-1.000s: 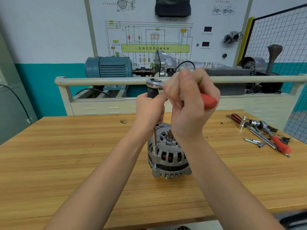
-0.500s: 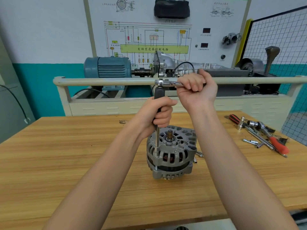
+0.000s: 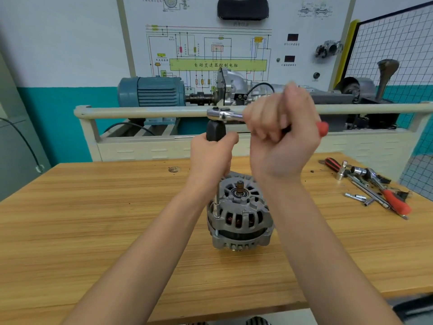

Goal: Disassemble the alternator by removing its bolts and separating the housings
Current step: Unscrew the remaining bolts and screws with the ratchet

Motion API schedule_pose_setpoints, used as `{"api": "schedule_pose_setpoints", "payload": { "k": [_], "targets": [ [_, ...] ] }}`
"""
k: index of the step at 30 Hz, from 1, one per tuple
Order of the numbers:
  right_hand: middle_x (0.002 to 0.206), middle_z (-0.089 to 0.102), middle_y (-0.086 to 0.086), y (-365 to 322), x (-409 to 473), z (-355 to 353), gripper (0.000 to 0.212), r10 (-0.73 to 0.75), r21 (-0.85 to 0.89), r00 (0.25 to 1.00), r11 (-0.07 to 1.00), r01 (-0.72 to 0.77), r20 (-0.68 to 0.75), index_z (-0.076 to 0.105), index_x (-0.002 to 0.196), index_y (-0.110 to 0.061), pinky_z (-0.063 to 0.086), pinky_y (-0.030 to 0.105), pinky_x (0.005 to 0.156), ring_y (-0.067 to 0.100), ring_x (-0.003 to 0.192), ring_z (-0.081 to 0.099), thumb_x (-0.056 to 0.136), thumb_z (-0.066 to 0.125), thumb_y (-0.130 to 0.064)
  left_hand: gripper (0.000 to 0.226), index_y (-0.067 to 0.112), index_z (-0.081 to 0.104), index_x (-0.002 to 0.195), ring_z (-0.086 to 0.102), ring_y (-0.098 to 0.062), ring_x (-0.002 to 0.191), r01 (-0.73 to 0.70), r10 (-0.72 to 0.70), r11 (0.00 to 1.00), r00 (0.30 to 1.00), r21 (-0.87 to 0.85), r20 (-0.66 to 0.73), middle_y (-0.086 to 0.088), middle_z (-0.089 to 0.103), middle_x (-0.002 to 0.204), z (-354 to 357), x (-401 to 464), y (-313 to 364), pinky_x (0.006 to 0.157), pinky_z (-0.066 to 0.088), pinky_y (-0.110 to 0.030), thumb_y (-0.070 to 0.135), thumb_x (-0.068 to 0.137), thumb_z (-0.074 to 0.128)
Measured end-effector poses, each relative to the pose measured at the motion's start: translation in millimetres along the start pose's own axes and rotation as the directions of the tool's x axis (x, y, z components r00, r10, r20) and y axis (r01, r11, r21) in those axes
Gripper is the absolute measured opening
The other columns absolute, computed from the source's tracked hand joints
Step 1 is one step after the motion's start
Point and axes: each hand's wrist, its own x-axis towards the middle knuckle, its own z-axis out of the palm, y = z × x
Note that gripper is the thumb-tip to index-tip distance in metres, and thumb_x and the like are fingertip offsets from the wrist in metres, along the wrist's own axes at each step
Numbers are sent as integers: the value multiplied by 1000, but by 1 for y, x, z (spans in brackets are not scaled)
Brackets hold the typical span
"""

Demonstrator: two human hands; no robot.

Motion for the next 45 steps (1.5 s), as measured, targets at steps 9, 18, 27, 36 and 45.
{"api": "schedule_pose_setpoints", "payload": {
  "k": [9,18,27,36,45],
  "targets": [
    [33,24,-5,16,48,-45,53,725,682,676,561,-470,-131,31,41,-15,25,20,42,11,29,25,94,39,-14,33,16,44,50,31,-13,32,127,-79,991,843,-53,533,2,33,40,-16,10,18,40,31,-20,22,78,60],
    [39,30,-4,-6,-1,-4,46,52,27,991,998,-49,-124,41,49,-16,29,29,48,13,39,27,94,41,-6,49,20,31,46,15,-10,31,107,-91,993,963,-50,253,6,22,38,4,2,12,38,16,-12,4,90,46],
    [40,30,-5,-5,-1,0,43,-44,-67,996,997,49,77,40,47,-19,24,28,47,12,38,26,87,45,-4,39,18,35,57,23,-12,36,-18,23,999,988,-30,150,3,30,43,0,-2,8,38,24,-17,4,85,59],
    [35,23,-5,11,42,-47,50,622,675,740,663,-324,-256,31,46,-17,23,19,38,11,30,23,94,40,-13,39,19,37,46,22,-6,29,196,-95,974,802,-110,590,6,27,37,-7,10,13,36,22,-16,17,80,57],
    [44,34,-5,-4,-9,2,35,-73,-150,997,986,71,-10,42,59,-19,30,30,51,14,42,30,91,46,-4,45,18,33,51,20,-13,34,77,-69,996,985,-48,157,1,27,40,7,0,11,38,20,-13,4,90,50]
  ]
}}
